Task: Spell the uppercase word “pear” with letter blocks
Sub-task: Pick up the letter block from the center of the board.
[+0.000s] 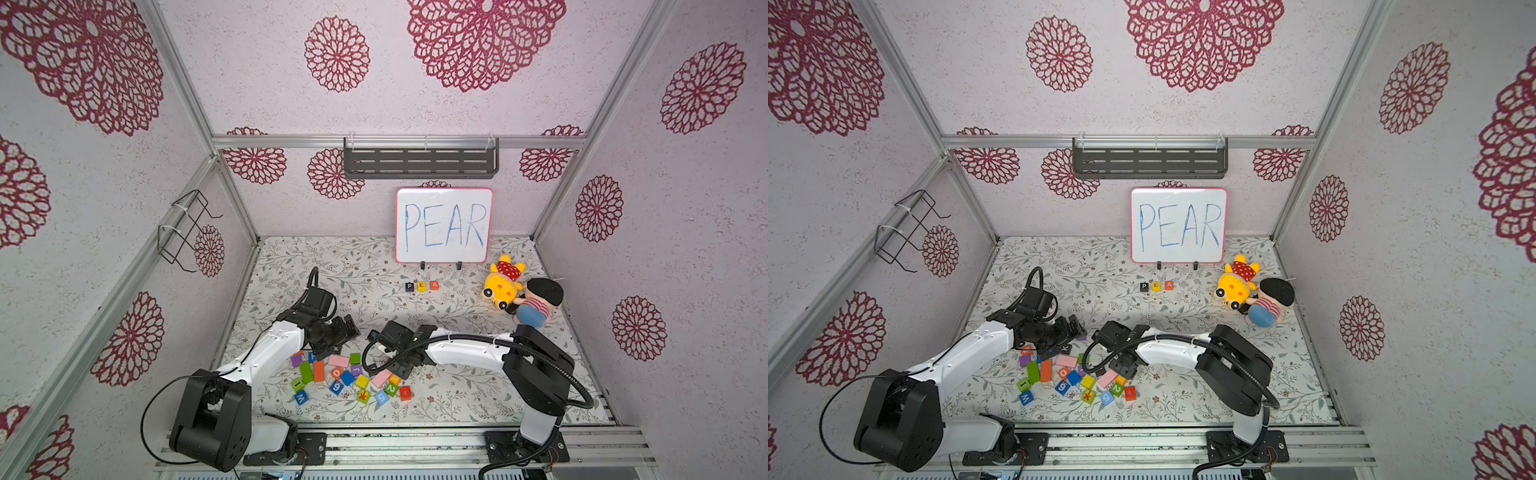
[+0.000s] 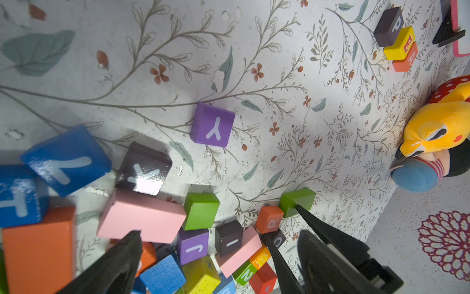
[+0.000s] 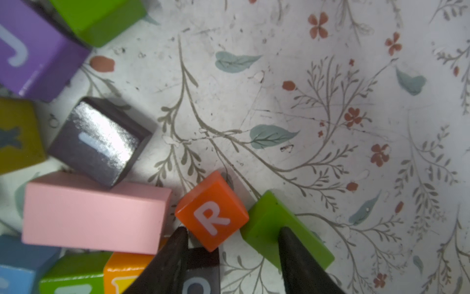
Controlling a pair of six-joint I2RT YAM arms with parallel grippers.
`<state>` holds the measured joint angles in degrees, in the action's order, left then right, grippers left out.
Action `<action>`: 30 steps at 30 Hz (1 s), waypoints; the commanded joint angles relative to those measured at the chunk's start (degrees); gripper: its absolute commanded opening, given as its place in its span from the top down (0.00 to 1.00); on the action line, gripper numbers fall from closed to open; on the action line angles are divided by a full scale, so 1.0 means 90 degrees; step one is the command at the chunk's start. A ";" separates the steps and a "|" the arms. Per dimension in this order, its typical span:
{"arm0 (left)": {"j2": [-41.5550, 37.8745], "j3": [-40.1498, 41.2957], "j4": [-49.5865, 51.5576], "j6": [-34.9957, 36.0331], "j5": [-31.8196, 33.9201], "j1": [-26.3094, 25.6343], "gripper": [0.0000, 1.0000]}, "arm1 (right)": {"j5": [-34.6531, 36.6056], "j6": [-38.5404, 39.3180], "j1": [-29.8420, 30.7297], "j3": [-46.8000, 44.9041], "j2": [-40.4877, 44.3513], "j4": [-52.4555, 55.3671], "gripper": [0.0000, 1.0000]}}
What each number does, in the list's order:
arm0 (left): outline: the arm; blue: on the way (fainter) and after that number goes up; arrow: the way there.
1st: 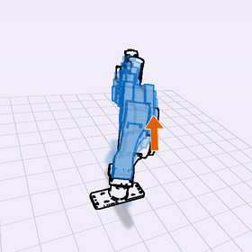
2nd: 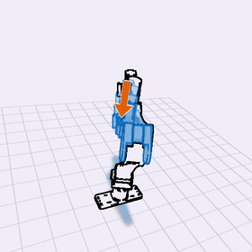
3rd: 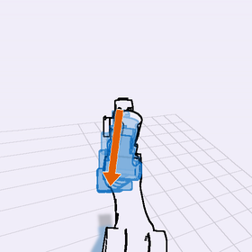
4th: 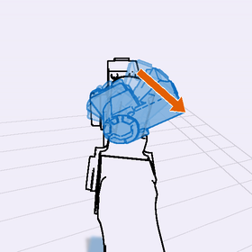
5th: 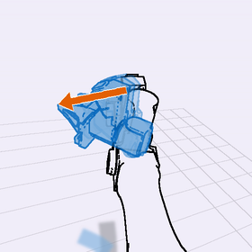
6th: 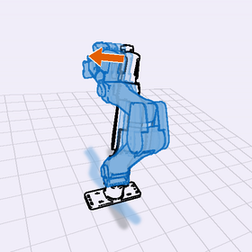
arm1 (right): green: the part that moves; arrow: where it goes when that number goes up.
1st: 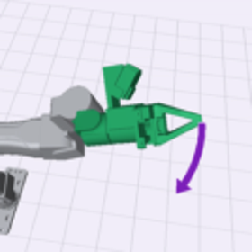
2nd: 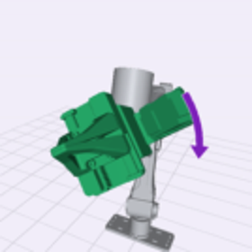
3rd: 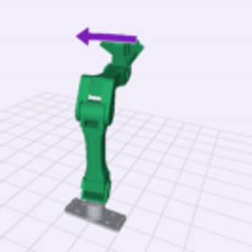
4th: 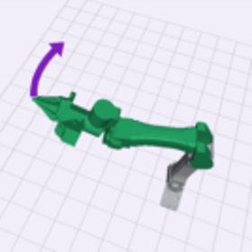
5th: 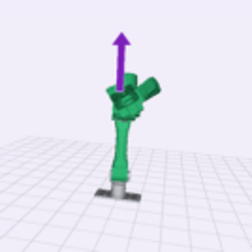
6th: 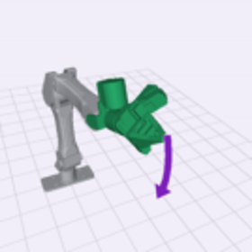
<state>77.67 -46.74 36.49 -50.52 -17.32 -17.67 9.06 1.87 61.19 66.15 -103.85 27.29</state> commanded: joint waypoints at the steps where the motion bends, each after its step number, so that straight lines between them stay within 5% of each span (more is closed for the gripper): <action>1: -0.0124 0.0095 -0.0148 0.0017 -0.0047 0.0054 0.02 | 0.0222 0.0127 0.0027 0.0234 -0.0041 0.0171 0.41; 30: -0.0295 0.0301 -0.0299 -0.0049 -0.0043 0.0063 0.02 | -0.0195 -0.0154 -0.0102 0.1015 -0.0682 0.0609 0.68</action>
<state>75.99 -44.53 34.85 -50.81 -17.50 -17.67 7.68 1.78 60.62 73.69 -109.30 30.59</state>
